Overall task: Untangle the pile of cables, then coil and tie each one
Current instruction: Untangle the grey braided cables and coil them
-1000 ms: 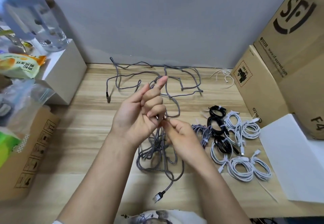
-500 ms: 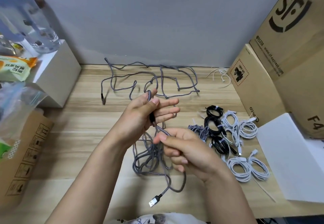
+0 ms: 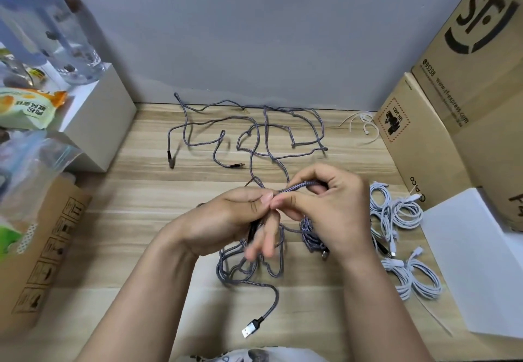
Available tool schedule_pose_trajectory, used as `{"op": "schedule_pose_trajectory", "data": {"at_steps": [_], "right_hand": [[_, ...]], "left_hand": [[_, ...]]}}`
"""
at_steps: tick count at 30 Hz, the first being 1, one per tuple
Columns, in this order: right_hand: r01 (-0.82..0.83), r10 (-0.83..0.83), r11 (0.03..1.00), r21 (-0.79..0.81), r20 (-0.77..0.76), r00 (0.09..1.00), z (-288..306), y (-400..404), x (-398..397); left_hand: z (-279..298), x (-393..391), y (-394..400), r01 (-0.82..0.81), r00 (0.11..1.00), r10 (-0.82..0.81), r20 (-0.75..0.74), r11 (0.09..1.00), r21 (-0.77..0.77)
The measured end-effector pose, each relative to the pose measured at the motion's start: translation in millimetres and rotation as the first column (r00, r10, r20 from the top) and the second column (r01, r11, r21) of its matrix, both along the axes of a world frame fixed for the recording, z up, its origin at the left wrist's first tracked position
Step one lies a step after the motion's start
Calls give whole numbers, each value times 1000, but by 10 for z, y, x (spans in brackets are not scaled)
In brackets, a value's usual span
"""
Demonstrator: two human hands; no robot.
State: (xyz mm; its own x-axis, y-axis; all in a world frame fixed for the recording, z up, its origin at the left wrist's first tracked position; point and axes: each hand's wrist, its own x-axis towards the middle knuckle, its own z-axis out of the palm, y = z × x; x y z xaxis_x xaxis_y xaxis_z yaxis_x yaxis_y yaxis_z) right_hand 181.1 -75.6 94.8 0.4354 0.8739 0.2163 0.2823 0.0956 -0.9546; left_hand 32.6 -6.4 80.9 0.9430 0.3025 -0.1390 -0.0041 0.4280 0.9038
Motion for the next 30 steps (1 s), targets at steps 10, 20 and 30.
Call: {"op": "schedule_pose_trajectory", "data": {"at_steps": [10,20,30], "right_hand": [[-276,125,956,-100,-711,691,-61,144,-174],[-568,126,800,-196,-869,478,-117,2,-300],[-504,201,706,-497,-542,816,-71,-128,-346]], "left_hand": [[196,55,-31,82,888,258,380,726,-683],[213,139,-12,-360,847,504,169,777,-516],[89,171,-1,-485,869,495,26,859,-163]]}}
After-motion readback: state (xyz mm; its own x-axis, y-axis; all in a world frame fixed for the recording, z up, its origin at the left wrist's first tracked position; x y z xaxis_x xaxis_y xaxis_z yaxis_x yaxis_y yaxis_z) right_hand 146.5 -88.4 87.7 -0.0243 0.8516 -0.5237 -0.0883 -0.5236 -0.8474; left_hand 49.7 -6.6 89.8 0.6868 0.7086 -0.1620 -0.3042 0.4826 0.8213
